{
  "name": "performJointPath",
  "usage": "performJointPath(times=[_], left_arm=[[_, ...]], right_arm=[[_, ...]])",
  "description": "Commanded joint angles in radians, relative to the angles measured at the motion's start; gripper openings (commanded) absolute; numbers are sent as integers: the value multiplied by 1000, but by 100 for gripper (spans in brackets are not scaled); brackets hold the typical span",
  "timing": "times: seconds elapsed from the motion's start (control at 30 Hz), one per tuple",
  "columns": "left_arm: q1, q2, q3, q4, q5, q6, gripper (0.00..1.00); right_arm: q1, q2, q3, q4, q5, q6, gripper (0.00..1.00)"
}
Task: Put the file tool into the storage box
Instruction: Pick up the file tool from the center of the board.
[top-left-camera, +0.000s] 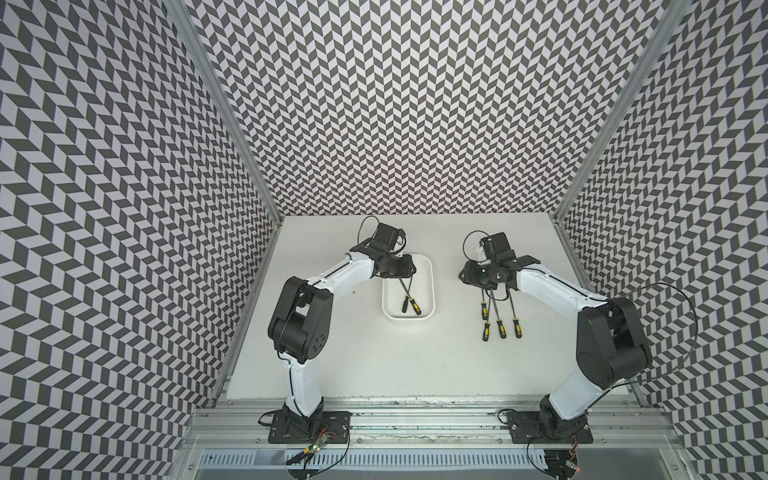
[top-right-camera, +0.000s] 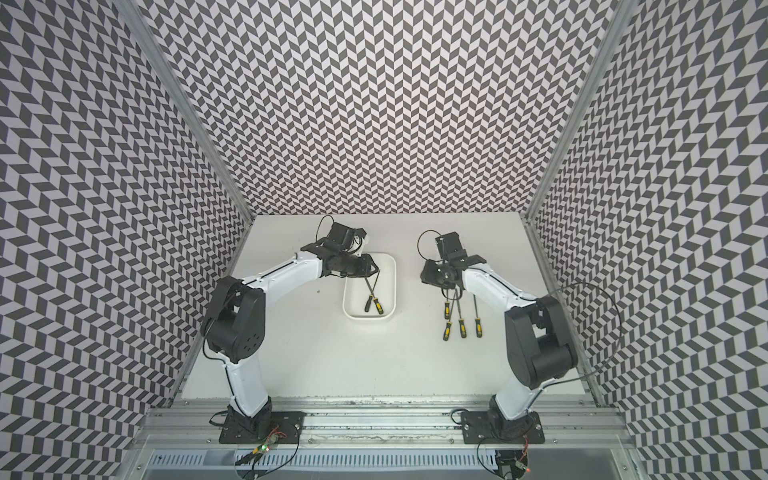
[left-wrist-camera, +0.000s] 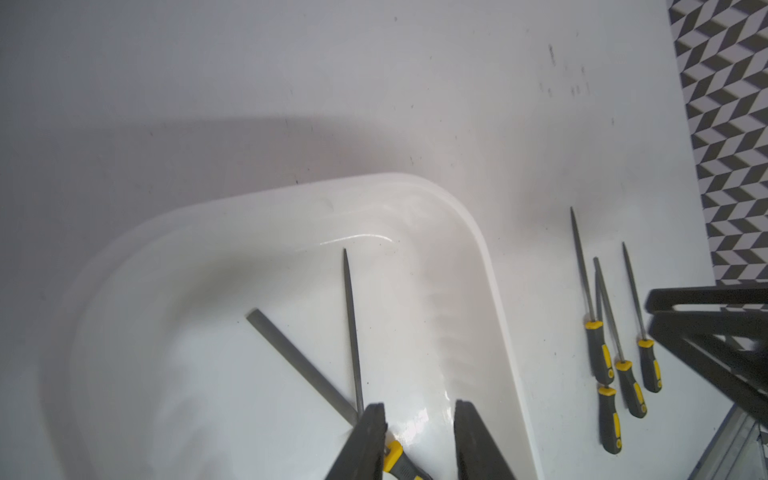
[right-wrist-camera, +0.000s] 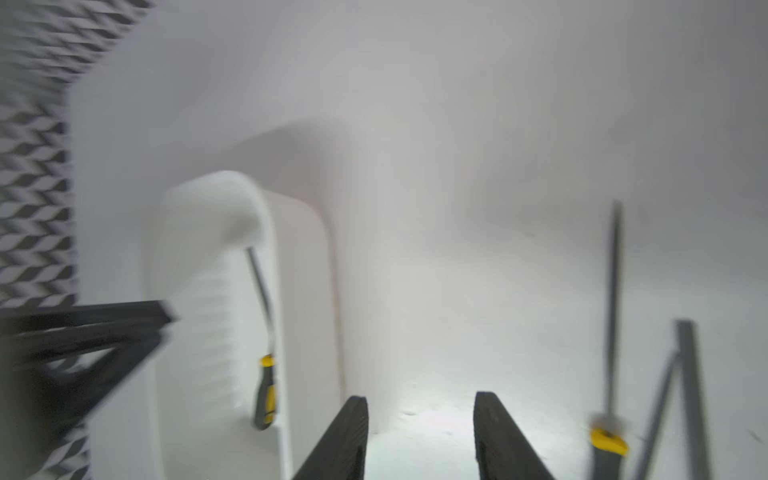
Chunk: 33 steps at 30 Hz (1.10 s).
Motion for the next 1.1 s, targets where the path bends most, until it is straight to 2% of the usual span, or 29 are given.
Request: performJointPath(times=[0.0, 0.17, 0.9, 1.07], left_arm=[[55, -62, -60, 111, 26, -46, 34], [102, -78, -91, 119, 37, -41, 35], [114, -84, -107, 123, 51, -27, 36], [120, -86, -112, 125, 50, -29, 36]], right_arm=[[-6, -36, -44, -53, 187, 49, 46], [-8, -29, -111, -29, 161, 63, 46], [8, 113, -116, -3, 171, 16, 43], [13, 137, -128, -17, 180, -1, 36]])
